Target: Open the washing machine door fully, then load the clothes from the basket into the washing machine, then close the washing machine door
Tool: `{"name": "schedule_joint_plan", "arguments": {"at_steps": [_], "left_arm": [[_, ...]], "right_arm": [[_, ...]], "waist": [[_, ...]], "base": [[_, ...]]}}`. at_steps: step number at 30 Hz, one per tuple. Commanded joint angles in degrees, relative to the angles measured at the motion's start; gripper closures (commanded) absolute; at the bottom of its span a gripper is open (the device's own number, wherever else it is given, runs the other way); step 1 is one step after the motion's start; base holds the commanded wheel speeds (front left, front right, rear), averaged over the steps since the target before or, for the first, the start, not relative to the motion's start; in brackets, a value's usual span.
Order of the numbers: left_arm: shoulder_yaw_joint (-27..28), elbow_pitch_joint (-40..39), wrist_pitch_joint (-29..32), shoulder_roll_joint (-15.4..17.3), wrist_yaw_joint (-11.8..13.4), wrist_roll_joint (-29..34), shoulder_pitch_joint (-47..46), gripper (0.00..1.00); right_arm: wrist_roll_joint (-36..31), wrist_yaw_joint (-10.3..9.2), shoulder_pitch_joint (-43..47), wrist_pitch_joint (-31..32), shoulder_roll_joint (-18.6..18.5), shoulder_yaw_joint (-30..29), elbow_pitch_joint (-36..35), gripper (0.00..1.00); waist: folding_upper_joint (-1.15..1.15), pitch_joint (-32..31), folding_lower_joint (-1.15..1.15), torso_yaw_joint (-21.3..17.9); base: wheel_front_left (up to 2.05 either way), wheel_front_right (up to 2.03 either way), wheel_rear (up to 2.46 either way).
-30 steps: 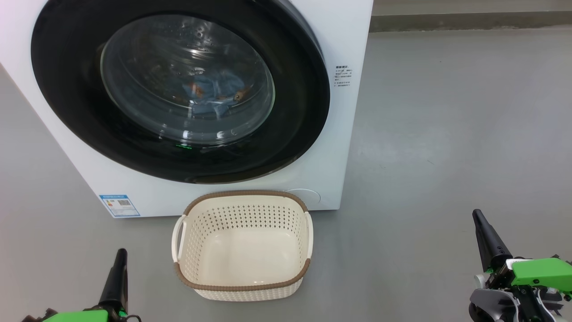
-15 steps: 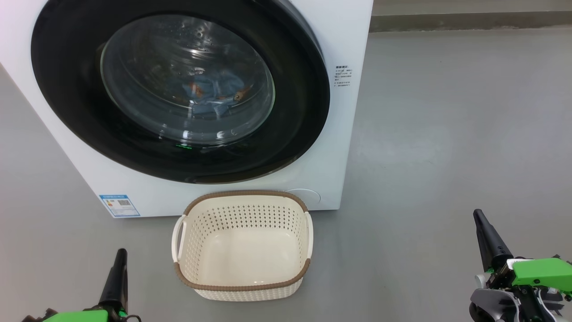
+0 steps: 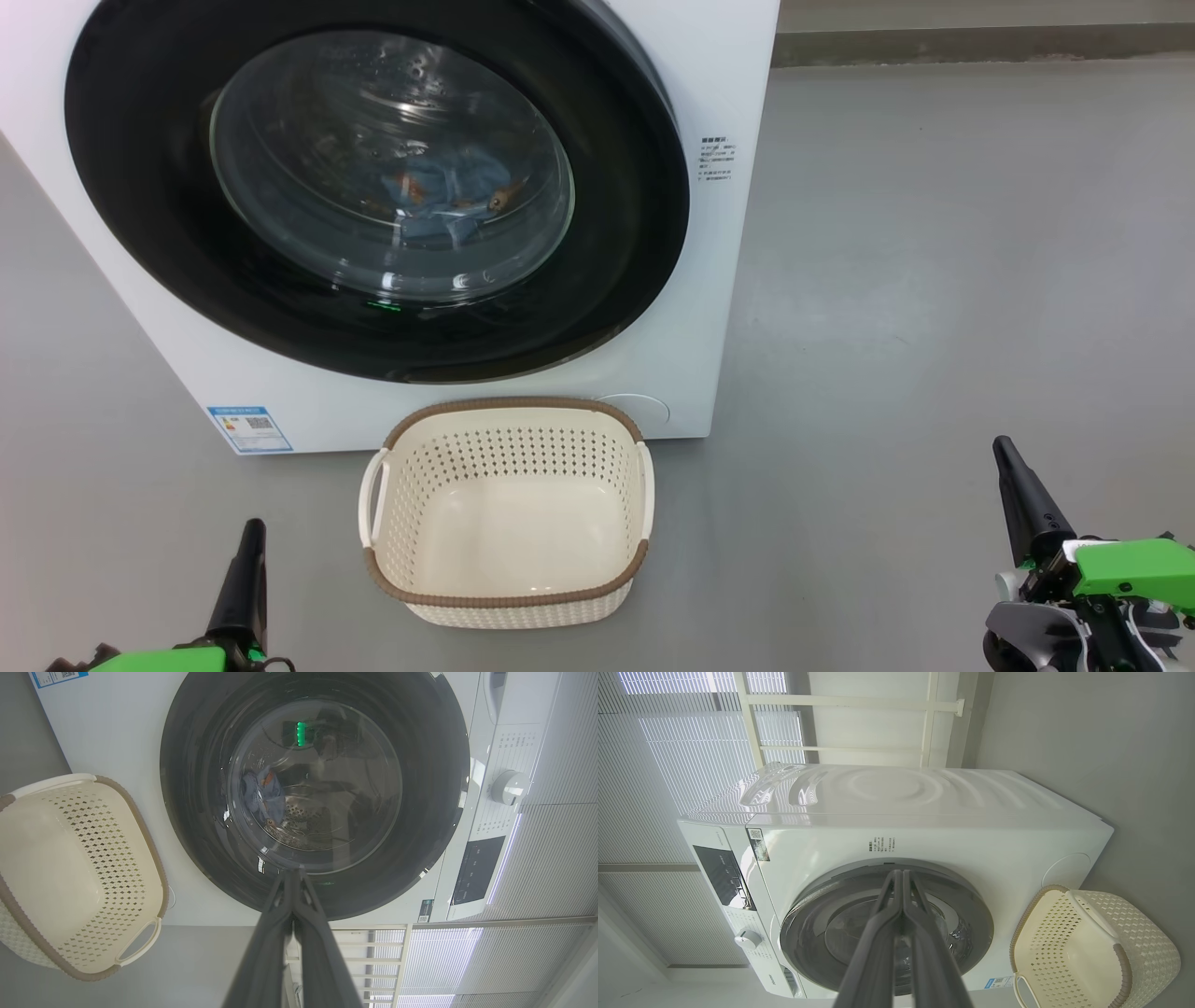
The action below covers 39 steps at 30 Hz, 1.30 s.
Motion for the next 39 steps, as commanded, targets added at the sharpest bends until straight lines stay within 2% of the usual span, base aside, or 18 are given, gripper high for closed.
{"name": "schedule_joint_plan", "arguments": {"at_steps": [1,39], "left_arm": [[1.93,-1.69,0.41,0.51,-0.13,-0.38,-2.12,1.00],[1.93,-1.75,0.41,0.51,-0.13,-0.38,-2.11,1.00]], "right_arm": [[0.03,0.02,-1.47,0.40,-0.35,1.17,-1.71,1.00],[-0.12,0.02,-1.49,0.55,-0.22,0.98,-1.70,1.00]], "waist": [[0.00,0.00,0.00,0.00],[0.00,0.00,0.00,0.00]], "base": [[0.00,0.00,0.00],[0.00,0.00,0.00]]}}
